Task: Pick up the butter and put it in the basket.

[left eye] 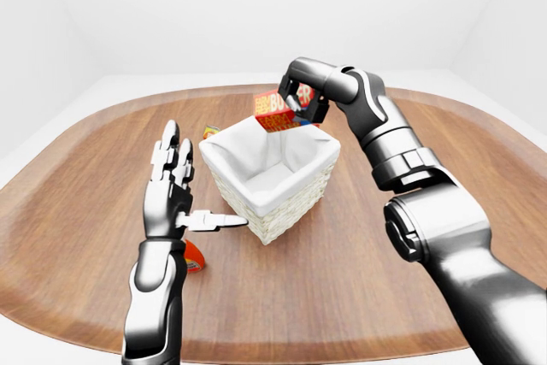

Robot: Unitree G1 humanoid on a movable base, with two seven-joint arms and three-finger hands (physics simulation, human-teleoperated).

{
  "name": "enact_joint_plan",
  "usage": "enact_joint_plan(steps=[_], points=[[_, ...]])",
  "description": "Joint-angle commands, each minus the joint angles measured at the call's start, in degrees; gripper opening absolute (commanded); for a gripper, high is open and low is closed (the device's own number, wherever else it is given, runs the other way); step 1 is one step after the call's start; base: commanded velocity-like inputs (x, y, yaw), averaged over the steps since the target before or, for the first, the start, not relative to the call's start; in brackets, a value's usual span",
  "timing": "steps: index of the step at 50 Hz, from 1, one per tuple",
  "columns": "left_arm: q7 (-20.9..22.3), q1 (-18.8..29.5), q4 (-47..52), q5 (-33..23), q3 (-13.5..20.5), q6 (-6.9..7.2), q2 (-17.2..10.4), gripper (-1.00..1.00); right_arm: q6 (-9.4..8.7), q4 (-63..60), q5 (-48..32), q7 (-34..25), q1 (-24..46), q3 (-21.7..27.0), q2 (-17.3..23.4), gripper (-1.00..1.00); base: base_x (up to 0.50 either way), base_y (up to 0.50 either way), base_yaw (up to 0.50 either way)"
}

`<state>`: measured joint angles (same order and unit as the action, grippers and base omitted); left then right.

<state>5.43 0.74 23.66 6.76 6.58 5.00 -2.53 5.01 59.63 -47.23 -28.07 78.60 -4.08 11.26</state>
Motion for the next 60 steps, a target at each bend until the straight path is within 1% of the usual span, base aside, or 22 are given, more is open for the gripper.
enact_joint_plan(steps=[1, 5, 10, 16, 22, 30, 35, 43, 50, 60], points=[[-0.09, 0.14, 0.37, 0.65, 0.33, 0.0, -0.09, 1.0, -0.01, -0.32, -2.39, 0.11, 2.02, 0.73, -0.67, -1.0, 0.0, 0.0, 0.0], [-0.08, 0.04, 0.41, 0.75, 0.28, 0.0, -0.07, 1.0, -0.01, 0.31, -4.84, 1.19, 2.33, 0.41, -0.78, -1.0, 0.0, 0.0, 0.0], [-0.05, 0.04, -0.01, 0.89, 0.33, 0.0, -0.07, 1.0, -0.01, 2.27, -10.12, 4.74, 3.88, -0.81, -0.95, -1.0, 0.0, 0.0, 0.0], [-0.04, -0.08, -0.27, 1.13, 0.47, 0.0, -0.08, 1.0, -0.01, 2.24, -13.25, 5.84, 4.61, -1.15, -2.14, -1.0, 0.0, 0.0, 0.0], [0.02, -0.4, -0.37, 1.31, 0.51, 0.0, -0.04, 1.0, -0.01, -0.41, -14.27, 4.0, 2.5, -1.15, -3.91, -1.0, 0.0, 0.0, 0.0], [0.08, -0.52, -0.33, 1.6, 0.73, 0.0, -0.08, 1.0, -0.01, -1.54, -15.41, 2.13, 0.63, -1.51, -4.83, -1.0, 0.0, 0.0, 0.0], [0.1, -0.72, -0.36, 1.64, 0.7, 0.0, -0.04, 1.0, -0.01, -3.71, -15.01, -0.89, -0.83, -1.49, -5.64, -1.0, 0.0, 0.0, 0.0], [0.06, -0.69, -0.26, 1.75, 0.72, 0.0, -0.05, 1.0, -0.01, -3.68, -16.98, -0.65, -0.91, -2.06, -6.14, -1.0, 0.0, 0.0, 0.0], [0.05, -0.71, -0.17, 1.74, 0.63, 0.0, -0.04, 1.0, -0.01, -6.21, -16.57, -2.92, -2.63, -2.13, -7.33, -1.0, 0.0, 0.0, 0.0], [0.09, -0.72, -0.26, 1.87, 0.74, 0.0, -0.05, 1.0, -0.01, -7.69, -18.2, -3.41, -5.06, -2.74, -7.66, -1.0, 0.0, 0.0, 0.0]])
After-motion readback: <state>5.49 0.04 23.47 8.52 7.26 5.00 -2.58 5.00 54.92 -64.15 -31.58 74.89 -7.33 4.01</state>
